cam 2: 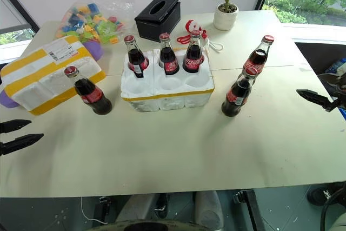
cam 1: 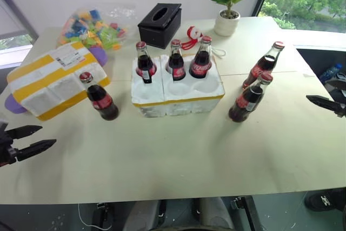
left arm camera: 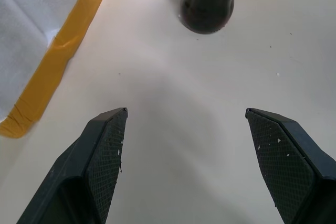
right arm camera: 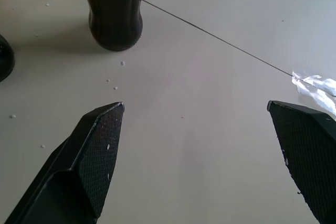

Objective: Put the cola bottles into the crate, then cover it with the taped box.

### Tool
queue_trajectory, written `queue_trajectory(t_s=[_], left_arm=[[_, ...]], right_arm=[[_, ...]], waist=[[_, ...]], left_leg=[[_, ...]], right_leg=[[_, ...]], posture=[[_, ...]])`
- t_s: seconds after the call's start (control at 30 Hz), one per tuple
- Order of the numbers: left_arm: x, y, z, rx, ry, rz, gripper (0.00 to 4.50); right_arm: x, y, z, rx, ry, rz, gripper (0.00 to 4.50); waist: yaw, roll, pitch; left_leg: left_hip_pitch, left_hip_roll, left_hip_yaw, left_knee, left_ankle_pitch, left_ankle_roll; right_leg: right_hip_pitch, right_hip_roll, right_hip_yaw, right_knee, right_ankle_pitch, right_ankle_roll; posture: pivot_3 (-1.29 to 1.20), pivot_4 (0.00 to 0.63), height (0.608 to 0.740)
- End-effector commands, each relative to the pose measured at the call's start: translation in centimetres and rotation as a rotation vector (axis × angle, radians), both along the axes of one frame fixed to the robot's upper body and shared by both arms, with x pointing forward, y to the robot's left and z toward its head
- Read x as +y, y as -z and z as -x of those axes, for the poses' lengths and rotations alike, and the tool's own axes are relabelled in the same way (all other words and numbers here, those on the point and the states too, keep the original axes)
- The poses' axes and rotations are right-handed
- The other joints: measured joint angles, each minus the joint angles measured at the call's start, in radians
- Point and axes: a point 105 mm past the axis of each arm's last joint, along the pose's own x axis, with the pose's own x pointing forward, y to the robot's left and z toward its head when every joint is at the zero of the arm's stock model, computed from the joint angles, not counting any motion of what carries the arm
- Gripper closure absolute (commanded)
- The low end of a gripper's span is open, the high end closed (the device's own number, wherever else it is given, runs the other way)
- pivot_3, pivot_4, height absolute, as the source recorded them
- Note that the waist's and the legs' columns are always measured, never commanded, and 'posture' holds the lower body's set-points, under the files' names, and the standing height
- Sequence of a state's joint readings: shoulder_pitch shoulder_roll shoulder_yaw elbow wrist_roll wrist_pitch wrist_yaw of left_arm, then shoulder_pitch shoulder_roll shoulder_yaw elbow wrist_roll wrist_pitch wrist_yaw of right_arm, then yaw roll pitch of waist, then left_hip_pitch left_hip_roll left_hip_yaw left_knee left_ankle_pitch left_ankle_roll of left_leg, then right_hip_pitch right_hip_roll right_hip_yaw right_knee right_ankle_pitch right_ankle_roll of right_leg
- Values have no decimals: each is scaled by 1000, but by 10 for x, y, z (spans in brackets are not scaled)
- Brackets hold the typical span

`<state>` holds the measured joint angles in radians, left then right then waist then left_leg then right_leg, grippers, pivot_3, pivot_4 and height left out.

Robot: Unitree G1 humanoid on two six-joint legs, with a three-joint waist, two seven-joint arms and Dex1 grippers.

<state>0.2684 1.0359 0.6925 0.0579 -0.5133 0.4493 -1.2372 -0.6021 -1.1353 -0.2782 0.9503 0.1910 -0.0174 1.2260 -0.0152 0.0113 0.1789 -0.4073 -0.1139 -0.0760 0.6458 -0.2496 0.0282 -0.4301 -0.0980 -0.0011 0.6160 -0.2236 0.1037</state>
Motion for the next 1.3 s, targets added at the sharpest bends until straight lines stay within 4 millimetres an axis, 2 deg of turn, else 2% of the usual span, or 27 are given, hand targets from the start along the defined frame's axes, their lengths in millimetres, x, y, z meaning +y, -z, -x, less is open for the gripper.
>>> queue_trajectory(t_s=[0.03, 0.27, 0.37, 0.43, 0.5, 0.57, 0.63, 0.7, 0.77, 0.87, 1.1, 1.17, 1.3], left_arm=[[0, -7, -1, -27, 19, -13, 734], [4, -4, -3, -13, -17, 8, 734], [1, -3, -4, -9, -2, 21, 14], [-1, -5, -6, -21, 5, 18, 14], [-4, -8, -10, -45, 16, 19, 14], [-12, -17, -15, -78, 47, 56, 14], [-24, -28, -21, -101, 106, 99, 14], [-33, -34, -28, -115, 142, 123, 14], [-39, -36, -34, -124, 159, 138, 14], [-52, -30, -45, -119, 209, 144, 14], [-75, -8, -74, -126, 240, 124, 14], [-78, -5, -81, -136, 235, 132, 14], [-84, -4, -94, -168, 225, 146, 14]], right_arm=[[-6, -15, 4, -47, 11, 12, 0], [-9, -13, 5, -37, 31, -9, 0], [-8, -9, 7, -15, 26, -35, 0], [-9, -10, 7, -21, 25, -28, 0], [-9, -17, 8, -33, 27, -53, 0], [-7, -35, 16, -24, -20, -77, 0], [-2, -70, 23, -50, -68, -106, 0], [11, -100, 25, -79, -130, -120, 0], [27, -119, 25, -92, -201, -137, 0], [62, -143, 29, -94, -349, -150, 0], [137, -159, 50, -56, -631, -136, 0], [153, -162, 58, -57, -680, -137, 0], [171, -167, 68, -74, -729, -146, 0]], waist=[[0, 0, 0], [0, 0, 0], [0, 0, 0], [0, 0, 0], [1, 0, 0], [3, 2, 1], [4, 7, 3], [1, 12, 4], [0, 12, 3], [-6, 11, 3], [6, 11, 3], [8, 10, 4], [11, 10, 4]], left_leg=[[0, 0, 0, 0, 0, 0], [0, 0, 0, 0, 0, 0], [0, 0, 0, 0, 0, 0], [0, 0, 0, 0, 0, 0], [0, 0, 0, 0, 0, 0], [0, 0, 0, 0, 0, 0], [0, -1, 0, 1, 0, 0], [-1, -1, 1, 2, 0, 0], [-1, 0, 1, 1, 0, 0], [0, 3, 1, 1, -2, -3], [-2, 3, 1, 1, -2, -3], [-3, 2, 1, 2, -2, -3], [-3, 2, 1, 3, -2, -3]], right_leg=[[0, 0, 0, 0, 0, 0], [0, 0, 0, 0, 0, 0], [0, 0, 0, 0, 0, 0], [0, 0, 0, 0, 0, 0], [0, 0, 0, 1, 0, 0], [0, 0, 0, 1, 0, 0], [0, -1, 0, 1, 0, 0], [-1, -1, 0, 1, 0, 0], [-1, 0, 0, 1, 0, 0], [-1, 2, 0, 1, 0, 0], [-5, 2, 0, 4, 2, 3], [-5, 2, 0, 4, 2, 3], [-4, 1, 1, 4, 2, 3]], posture=[[0, 150, 732], [0, 150, 732], [0, 150, 732], [0, 150, 732], [0, 150, 732], [0, 150, 732], [0, 150, 732], [0, 150, 732], [0, 150, 732], [0, 150, 732], [0, 150, 732], [0, 150, 732], [0, 150, 732]])
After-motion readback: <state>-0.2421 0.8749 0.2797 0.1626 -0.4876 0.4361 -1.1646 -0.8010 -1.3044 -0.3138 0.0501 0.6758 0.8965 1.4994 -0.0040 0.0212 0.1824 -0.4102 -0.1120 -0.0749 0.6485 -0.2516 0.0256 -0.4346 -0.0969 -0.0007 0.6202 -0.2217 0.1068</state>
